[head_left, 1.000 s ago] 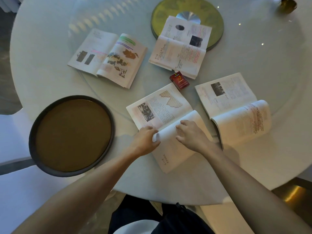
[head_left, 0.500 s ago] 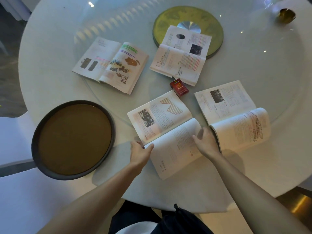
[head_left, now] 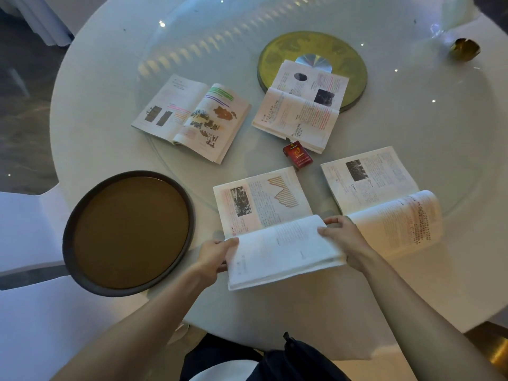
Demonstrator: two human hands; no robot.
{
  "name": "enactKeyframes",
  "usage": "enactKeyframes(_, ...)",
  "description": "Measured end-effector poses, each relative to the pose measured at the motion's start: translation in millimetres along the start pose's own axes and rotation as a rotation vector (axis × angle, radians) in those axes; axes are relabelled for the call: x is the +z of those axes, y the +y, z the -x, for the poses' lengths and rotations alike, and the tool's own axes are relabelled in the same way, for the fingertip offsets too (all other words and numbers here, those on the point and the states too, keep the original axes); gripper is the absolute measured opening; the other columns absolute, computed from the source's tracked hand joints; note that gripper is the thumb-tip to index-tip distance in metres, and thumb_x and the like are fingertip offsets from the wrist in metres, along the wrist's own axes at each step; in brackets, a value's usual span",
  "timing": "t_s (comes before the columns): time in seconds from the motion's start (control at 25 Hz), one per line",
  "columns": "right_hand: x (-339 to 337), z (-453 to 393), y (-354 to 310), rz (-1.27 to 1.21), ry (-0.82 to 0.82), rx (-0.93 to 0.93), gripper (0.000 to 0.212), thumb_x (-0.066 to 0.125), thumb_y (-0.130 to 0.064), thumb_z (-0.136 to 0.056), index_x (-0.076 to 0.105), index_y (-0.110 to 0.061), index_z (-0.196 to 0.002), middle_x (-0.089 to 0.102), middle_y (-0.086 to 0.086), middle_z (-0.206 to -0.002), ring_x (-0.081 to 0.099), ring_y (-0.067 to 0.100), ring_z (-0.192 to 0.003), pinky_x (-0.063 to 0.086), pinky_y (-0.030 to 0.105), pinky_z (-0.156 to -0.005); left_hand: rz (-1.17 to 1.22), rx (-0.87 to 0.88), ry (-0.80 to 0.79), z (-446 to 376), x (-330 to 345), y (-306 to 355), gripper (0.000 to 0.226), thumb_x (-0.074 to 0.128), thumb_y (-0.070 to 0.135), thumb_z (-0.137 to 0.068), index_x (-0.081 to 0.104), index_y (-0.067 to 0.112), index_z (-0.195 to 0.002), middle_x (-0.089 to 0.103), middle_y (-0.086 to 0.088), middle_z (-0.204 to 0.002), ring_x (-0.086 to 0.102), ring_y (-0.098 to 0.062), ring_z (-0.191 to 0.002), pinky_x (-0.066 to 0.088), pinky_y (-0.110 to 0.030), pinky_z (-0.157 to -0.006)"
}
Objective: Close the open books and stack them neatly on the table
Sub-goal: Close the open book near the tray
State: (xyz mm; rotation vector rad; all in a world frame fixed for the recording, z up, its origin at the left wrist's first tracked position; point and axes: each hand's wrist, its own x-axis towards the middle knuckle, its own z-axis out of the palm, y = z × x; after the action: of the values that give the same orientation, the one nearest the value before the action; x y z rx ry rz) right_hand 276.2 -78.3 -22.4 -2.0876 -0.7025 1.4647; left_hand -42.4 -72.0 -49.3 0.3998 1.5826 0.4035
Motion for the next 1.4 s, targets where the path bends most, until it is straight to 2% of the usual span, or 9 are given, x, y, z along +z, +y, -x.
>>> enactKeyframes(0.28, 19, -16, -54, -0.455, -0.099, 0.052, 0.005, 0.061, -0.001, -0.095, 0.065, 0.002, -0.095, 0.064, 0.019, -0.091, 0.067, 0.027, -0.081, 0.062, 0.038, -0.067, 0.362, 0.02, -0.075, -5, -28, 49, 0.028, 0.067, 0.002, -0.088, 0.067, -0.011, -0.113, 0.076, -0.022, -0.098, 0.076, -0.026, -0.084, 0.061, -0.026, -0.063)
enactKeyframes(0.4, 31, -30, -63, -0.457, -0.117, 0.04, 0.026, 0.054, -0.021, -0.104, 0.068, 0.0, -0.096, 0.071, 0.017, -0.088, 0.07, 0.029, -0.08, 0.062, 0.044, -0.079, 0.472, 0.051, -0.086, -13, -25, 60, 0.023, 0.058, 0.015, -0.097, 0.064, -0.004, -0.108, 0.074, -0.022, -0.103, 0.073, -0.035, -0.098, 0.061, -0.038, -0.078)
enactKeyframes(0.56, 47, -56, -61, -0.245, -0.107, 0.062, 0.036, 0.05, -0.034, -0.107, 0.06, -0.007, -0.129, 0.066, 0.016, -0.105, 0.068, 0.027, -0.084, 0.058, 0.04, -0.078, 0.353, 0.001, -0.024, -18, -19, 52, 0.023, 0.055, 0.028, -0.1, 0.06, 0.006, -0.103, 0.071, -0.013, -0.094, 0.071, -0.029, -0.089, 0.06, -0.036, -0.077)
enactKeyframes(0.68, 60, -69, -59, 0.237, -0.023, -0.015, 0.045, 0.061, -0.031, -0.098, 0.058, -0.005, -0.135, 0.068, 0.011, -0.109, 0.069, 0.027, -0.086, 0.055, 0.038, -0.074, 0.143, -0.132, -0.029, -19, -8, 20, 0.023, 0.062, 0.027, -0.096, 0.062, 0.006, -0.104, 0.064, -0.009, -0.083, 0.066, -0.024, -0.073, 0.059, -0.032, -0.063)
enactKeyframes(0.8, 76, -73, -64, 0.889, 0.177, -0.374, 0.046, 0.059, -0.024, -0.094, 0.056, -0.007, -0.137, 0.06, 0.016, -0.134, 0.058, 0.036, -0.122, 0.048, 0.042, -0.099, 0.137, -0.237, -0.04, -19, 5, 0, 0.026, 0.066, 0.026, -0.092, 0.063, 0.003, -0.105, 0.067, -0.013, -0.088, 0.07, -0.025, -0.07, 0.061, -0.033, -0.059)
enactKeyframes(0.92, 100, -80, -78, 1.148, -0.034, -0.588, 0.067, 0.052, -0.004, -0.092, 0.037, -0.011, -0.157, 0.034, 0.016, -0.164, 0.03, 0.032, -0.152, 0.029, 0.045, -0.122, 0.249, -0.218, -0.056, -16, 17, 0, 0.021, 0.064, 0.021, -0.096, 0.063, 0.003, -0.106, 0.068, -0.016, -0.098, 0.07, -0.025, -0.077, 0.063, -0.032, -0.067)
enactKeyframes(1.04, 111, -91, -78, 1.287, -0.085, -0.476, 0.07, 0.045, -0.006, -0.093, 0.028, -0.015, -0.16, 0.027, 0.008, -0.169, 0.022, 0.027, -0.157, 0.016, 0.059, -0.125, 0.321, -0.182, -0.056, -14, 18, 3, 0.021, 0.063, 0.019, -0.097, 0.062, 0.003, -0.11, 0.067, -0.015, -0.105, 0.07, -0.029, -0.092, 0.061, -0.036, -0.079)
enactKeyframes(1.16, 105, -85, -70, 1.324, 0.021, -0.446, 0.049, 0.047, -0.012, -0.092, 0.05, -0.015, -0.141, 0.051, 0.009, -0.145, 0.047, 0.033, -0.133, 0.029, 0.056, -0.116, 0.3, -0.124, -0.005, -15, 13, 5, 0.023, 0.066, 0.018, -0.094, 0.061, 0.006, -0.113, 0.065, -0.012, -0.11, 0.069, -0.029, -0.103, 0.06, -0.04, -0.087)
enactKeyframes(1.4, 92, -73, -39, 1.109, 0.149, -0.281, 0.042, 0.062, -0.029, -0.097, 0.052, -0.009, -0.133, 0.053, 0.015, -0.14, 0.049, 0.037, -0.129, 0.045, 0.046, -0.101, 0.127, 0.086, 0.026, -20, 12, 28, 0.006, 0.068, 0.018, -0.092, 0.065, 0.023, -0.094, 0.066, -0.003, -0.102, 0.063, -0.017, -0.094, 0.054, -0.038, -0.09)
